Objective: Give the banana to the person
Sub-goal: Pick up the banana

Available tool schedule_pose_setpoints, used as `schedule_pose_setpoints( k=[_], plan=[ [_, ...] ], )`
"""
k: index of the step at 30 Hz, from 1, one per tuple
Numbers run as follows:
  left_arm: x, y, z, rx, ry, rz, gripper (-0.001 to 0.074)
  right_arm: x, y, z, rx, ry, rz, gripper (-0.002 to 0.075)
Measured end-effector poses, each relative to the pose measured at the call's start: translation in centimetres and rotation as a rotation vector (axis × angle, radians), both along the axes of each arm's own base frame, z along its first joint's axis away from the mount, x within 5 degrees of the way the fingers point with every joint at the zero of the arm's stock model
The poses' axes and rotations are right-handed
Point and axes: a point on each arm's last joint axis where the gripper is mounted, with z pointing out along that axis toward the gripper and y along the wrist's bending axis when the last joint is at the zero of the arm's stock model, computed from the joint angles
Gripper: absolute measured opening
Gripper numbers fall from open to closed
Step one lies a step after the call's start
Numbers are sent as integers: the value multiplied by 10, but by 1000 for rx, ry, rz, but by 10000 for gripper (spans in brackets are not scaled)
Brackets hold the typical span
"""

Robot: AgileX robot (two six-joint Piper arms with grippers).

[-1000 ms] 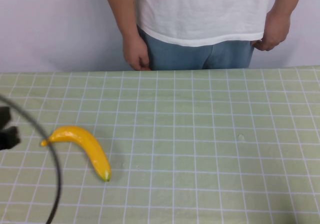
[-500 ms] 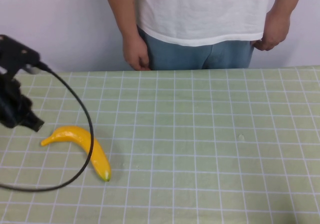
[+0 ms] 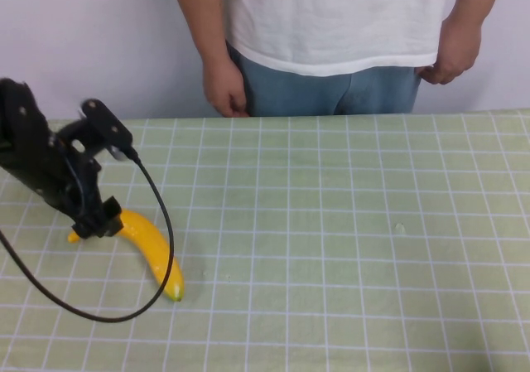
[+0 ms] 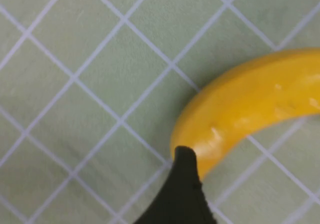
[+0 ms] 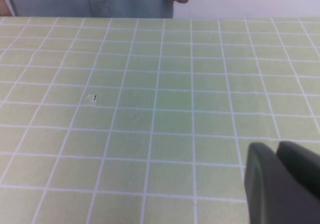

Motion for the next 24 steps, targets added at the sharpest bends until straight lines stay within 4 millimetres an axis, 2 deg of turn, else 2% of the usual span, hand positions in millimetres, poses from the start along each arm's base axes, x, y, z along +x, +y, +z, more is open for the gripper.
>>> schedule_pose_setpoints(
  k=[5, 10, 17, 19, 21, 24],
  plan=[
    [8, -1, -20, 20, 5, -48, 555, 0, 0, 0, 0, 0, 0, -7],
    [13, -1, -27, 37, -10, -92, 556, 0, 0, 0, 0, 0, 0, -7],
    [20, -2, -46, 44, -15, -106, 550, 0, 0, 0, 0, 0, 0, -7],
    [21, -5, -50, 45, -11, -114, 523, 0, 0, 0, 0, 0, 0, -7],
    [21, -8, -57, 46, 5, -123, 459, 0, 0, 0, 0, 0, 0, -7],
    [20, -12, -63, 44, 24, -129, 283, 0, 0, 0, 0, 0, 0, -7]
  ],
)
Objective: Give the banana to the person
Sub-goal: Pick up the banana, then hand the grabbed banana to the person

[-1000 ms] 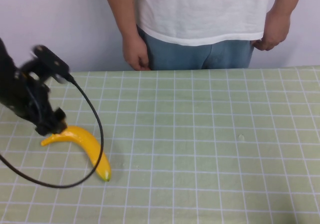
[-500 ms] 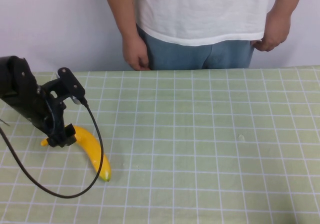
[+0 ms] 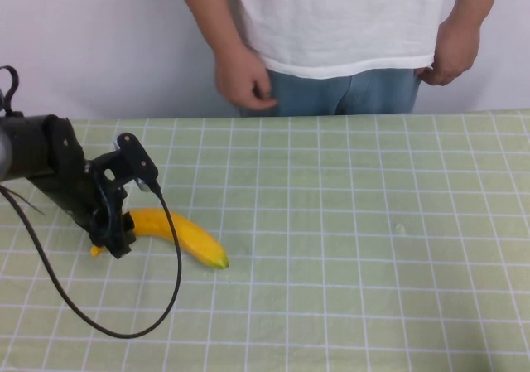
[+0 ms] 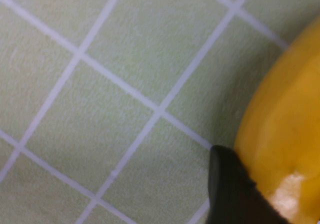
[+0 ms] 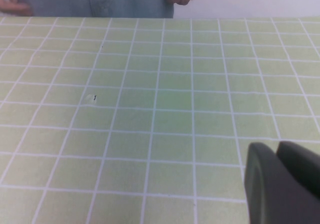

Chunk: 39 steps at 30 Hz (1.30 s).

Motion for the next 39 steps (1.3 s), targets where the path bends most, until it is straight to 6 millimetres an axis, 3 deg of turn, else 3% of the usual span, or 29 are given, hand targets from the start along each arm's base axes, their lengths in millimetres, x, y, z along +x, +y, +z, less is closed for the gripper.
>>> schedule_pose_setpoints(
  k=[8, 11, 19, 25, 28, 33, 36, 39],
  plan=[
    [0, 0, 0, -19, 19, 72, 271, 0, 0, 0, 0, 0, 0, -7],
    [-1, 0, 8, -31, 9, 108, 271, 0, 0, 0, 0, 0, 0, -7],
    [-2, 23, 59, -136, -101, 353, 271, 0, 0, 0, -2, 0, 0, -7],
    [-8, 28, 121, -281, -199, 538, 271, 0, 0, 0, -2, 0, 0, -7],
    [-14, 17, 160, -343, -204, 535, 271, 0, 0, 0, -2, 0, 0, -7],
    [-28, -29, 205, -410, -116, 498, 271, 0, 0, 0, -2, 0, 0, -7],
    [-40, -61, 223, -391, -107, 454, 271, 0, 0, 0, -2, 0, 0, -7],
    [-54, -87, 229, -341, -114, 423, 271, 0, 0, 0, -2, 0, 0, -7]
  ],
)
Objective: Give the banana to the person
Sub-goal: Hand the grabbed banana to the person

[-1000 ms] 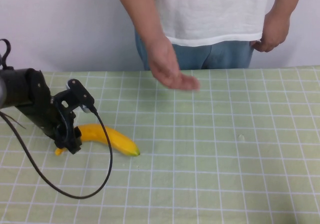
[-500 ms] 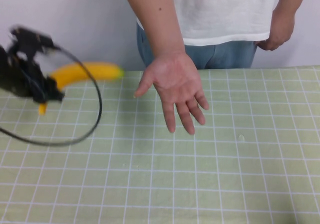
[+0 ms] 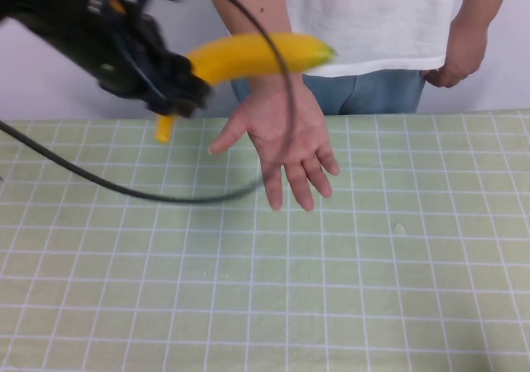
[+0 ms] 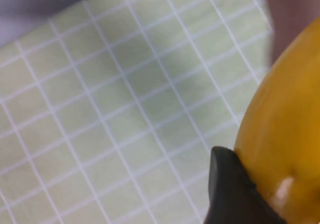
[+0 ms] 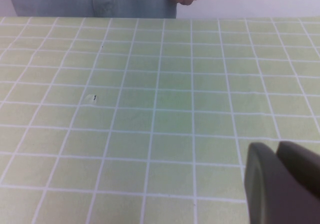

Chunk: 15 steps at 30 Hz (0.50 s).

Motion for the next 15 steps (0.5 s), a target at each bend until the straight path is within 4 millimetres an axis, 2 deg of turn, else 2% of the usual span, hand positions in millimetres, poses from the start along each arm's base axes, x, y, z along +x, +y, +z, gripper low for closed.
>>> schedule_pose_setpoints(
  k=[5, 12, 15],
  plan=[
    [-16, -32, -11, 43, 76, 20, 271, 0, 0, 0, 0, 0, 0, -7],
    [1, -50, -55, 99, 189, 45, 271, 0, 0, 0, 0, 0, 0, -7],
    [5, -53, -66, 112, 213, 48, 289, 0, 0, 0, 0, 0, 0, -7]
  ],
)
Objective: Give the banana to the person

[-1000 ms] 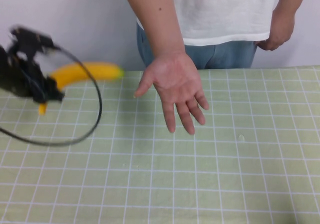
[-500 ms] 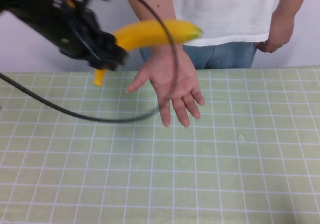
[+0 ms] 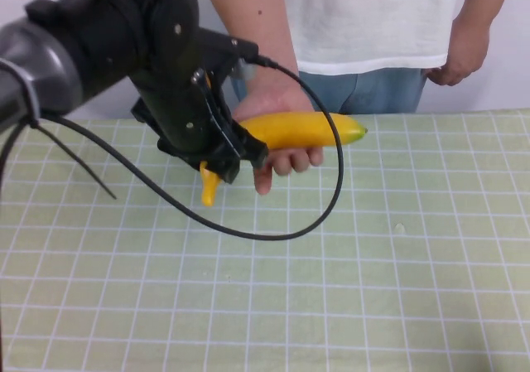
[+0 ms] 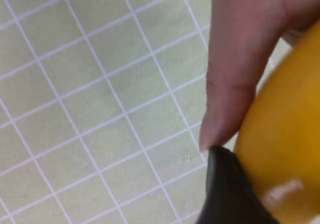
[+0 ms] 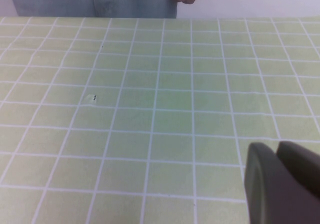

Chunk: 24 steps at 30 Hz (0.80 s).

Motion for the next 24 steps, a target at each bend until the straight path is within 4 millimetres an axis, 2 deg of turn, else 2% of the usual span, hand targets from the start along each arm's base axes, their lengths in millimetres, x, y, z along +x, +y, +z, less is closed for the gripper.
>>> schedule_pose_setpoints(
  k=[4, 6, 9, 13, 15, 17, 19, 21, 24],
  plan=[
    [3, -1, -5, 11, 3, -5, 446, 0, 0, 0, -2, 0, 0, -7],
    [3, -1, -4, 12, -5, -13, 491, 0, 0, 0, -2, 0, 0, -7],
    [5, -2, 4, 9, -24, -23, 514, 0, 0, 0, -2, 0, 0, -7],
    [6, -2, 25, 12, -37, -37, 516, 0, 0, 0, -1, 0, 0, -7],
    [4, -1, 37, 4, -61, -44, 461, 0, 0, 0, -1, 0, 0, -7],
    [-1, 3, 49, -6, -85, -52, 330, 0, 0, 0, 1, 0, 0, -7],
    [-11, 10, 67, -19, -122, -59, 151, 0, 0, 0, 1, 0, 0, -7],
    [-22, 19, 86, -34, -171, -57, 71, 0, 0, 0, 1, 0, 0, -7],
    [-46, 37, 114, -53, -244, -37, 20, 0, 0, 0, 1, 0, 0, -7]
  ],
)
